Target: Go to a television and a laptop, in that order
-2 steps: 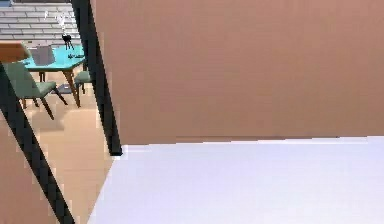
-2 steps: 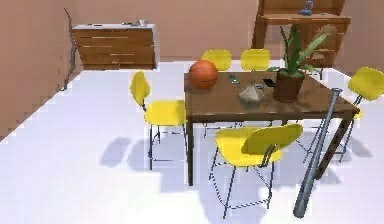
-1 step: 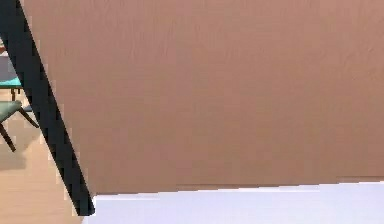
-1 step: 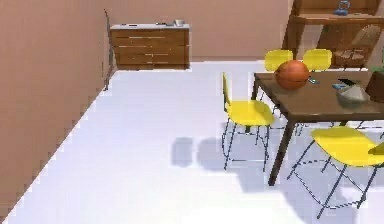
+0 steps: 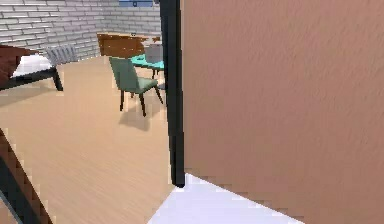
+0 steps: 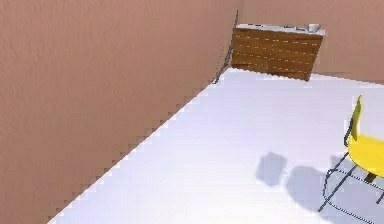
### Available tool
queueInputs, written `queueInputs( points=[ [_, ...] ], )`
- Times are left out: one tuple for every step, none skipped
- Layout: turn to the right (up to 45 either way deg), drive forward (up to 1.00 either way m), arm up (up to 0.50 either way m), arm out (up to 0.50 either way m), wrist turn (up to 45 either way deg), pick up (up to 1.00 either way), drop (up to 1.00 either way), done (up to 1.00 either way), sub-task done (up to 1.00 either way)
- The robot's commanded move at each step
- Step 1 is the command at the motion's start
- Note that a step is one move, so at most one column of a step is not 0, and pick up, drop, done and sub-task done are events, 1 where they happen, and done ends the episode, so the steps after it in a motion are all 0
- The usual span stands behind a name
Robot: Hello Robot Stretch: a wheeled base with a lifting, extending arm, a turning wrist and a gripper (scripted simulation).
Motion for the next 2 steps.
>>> queueInputs(
  points=[
    [0.0, 0.55, 0.00, 0.00, 0.0, 0.00, 0.00, 0.00, 0.00],
    [-33.0, 0.00, 0.00, 0.00, 0.0, 0.00, 0.00, 0.00, 0.00]
  ],
)
